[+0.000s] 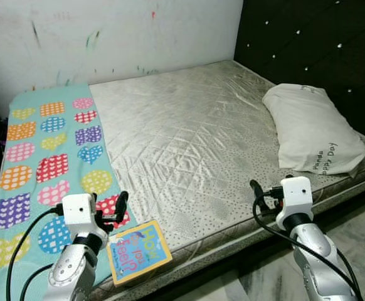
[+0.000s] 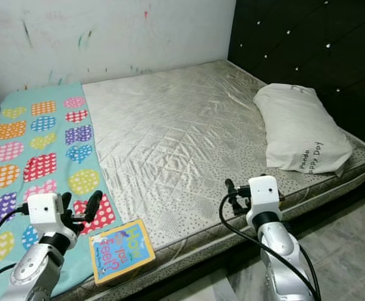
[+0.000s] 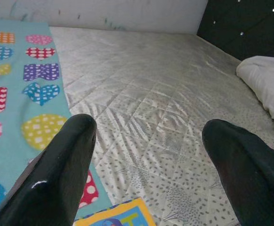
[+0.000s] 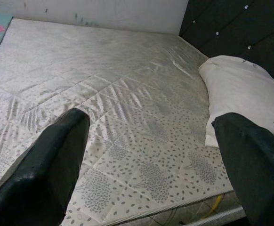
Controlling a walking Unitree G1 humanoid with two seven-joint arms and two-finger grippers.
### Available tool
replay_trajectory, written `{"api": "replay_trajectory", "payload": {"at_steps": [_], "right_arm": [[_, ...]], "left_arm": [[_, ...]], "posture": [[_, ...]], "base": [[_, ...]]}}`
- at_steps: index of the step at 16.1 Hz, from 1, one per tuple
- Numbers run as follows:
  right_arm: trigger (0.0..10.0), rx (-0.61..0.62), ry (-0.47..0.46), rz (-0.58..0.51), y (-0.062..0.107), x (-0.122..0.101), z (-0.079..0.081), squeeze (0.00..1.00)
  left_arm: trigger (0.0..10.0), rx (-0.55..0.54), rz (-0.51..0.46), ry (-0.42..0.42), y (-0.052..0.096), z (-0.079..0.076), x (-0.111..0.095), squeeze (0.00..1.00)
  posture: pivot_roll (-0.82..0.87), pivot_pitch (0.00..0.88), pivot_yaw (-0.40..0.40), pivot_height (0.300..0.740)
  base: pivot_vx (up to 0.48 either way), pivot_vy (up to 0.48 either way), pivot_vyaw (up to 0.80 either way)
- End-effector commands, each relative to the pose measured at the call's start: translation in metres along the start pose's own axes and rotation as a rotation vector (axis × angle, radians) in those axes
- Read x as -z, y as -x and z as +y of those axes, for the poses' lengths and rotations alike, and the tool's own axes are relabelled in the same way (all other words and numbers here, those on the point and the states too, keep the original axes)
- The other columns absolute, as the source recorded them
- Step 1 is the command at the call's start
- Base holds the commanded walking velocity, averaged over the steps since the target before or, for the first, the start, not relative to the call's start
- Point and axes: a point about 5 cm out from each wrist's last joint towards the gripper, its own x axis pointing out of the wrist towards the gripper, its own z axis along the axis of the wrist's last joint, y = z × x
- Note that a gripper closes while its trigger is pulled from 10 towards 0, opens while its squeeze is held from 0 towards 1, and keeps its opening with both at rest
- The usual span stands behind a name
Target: Clean up the room
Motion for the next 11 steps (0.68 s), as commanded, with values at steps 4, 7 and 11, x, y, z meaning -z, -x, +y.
{"api": "replay_trajectory", "payload": {"at_steps": [4,7,11], "right_arm": [[10.0,-0.007,0.008,-0.002,-0.0030,-0.0012,0.0011,0.00],[10.0,-0.010,0.012,-0.007,-0.0035,-0.0016,0.0024,0.00],[10.0,-0.020,0.007,-0.019,-0.0052,-0.0041,0.0057,0.00]], "left_arm": [[10.0,0.002,-0.005,0.005,-0.0038,-0.0019,-0.0020,0.00],[10.0,0.004,-0.005,0.011,-0.0050,-0.0033,-0.0018,0.00],[10.0,-0.014,-0.012,0.033,-0.0059,-0.0048,-0.0032,0.00]], "posture": [[-0.09,0.000,0.004,0.740],[-0.09,0.000,0.004,0.740],[-0.09,0.000,0.003,0.740]], "base": [[0.000,0.000,-0.80],[0.000,0.000,-0.17],[0.000,0.000,0.00]]}}
